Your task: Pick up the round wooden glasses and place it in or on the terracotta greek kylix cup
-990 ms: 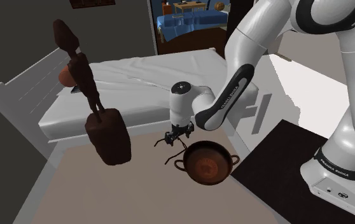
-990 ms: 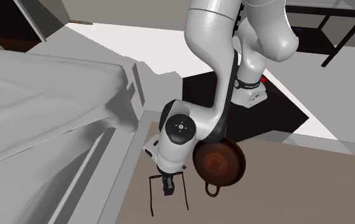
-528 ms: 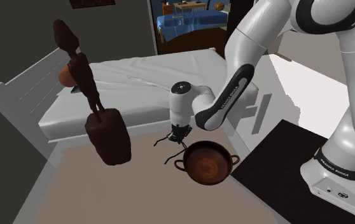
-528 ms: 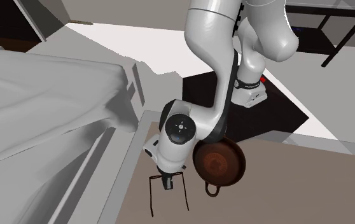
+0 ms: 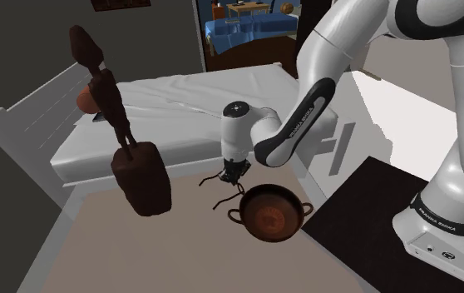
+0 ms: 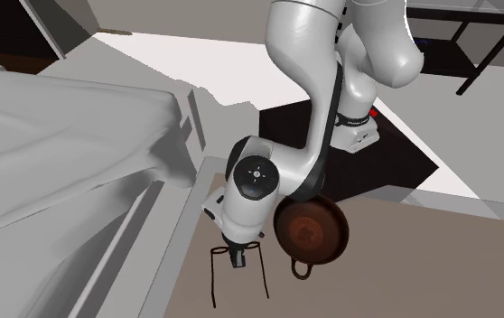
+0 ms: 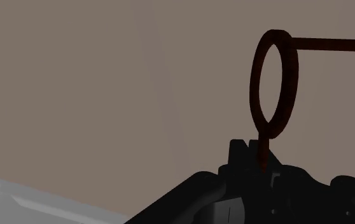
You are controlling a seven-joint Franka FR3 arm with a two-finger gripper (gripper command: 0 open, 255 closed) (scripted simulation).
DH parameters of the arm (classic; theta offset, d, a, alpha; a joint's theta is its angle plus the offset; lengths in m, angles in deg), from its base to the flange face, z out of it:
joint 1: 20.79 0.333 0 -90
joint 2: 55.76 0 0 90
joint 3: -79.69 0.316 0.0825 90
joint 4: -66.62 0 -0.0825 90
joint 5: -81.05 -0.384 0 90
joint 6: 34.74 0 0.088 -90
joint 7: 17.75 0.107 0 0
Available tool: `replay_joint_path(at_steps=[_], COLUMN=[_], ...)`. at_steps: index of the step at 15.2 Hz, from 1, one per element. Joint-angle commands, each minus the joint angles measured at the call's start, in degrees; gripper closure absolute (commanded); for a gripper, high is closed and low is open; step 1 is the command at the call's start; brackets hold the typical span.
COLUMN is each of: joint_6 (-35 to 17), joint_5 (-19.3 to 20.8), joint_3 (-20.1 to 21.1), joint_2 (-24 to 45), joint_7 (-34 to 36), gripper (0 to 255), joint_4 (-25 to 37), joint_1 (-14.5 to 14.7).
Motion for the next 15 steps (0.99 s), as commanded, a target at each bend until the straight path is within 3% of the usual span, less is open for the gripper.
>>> replay_joint_path(at_steps=[1,15], joint_6=[0.8,7.9], joint_5=[-1.1,-9.7], joint_3=[0.8,6.4], joint_2=[-1.3,-10.1], joint_7=[-0.8,-7.7], gripper=[255,255], joint_4=[-0.4,-1.1], joint_1=[-0.6,-4.7])
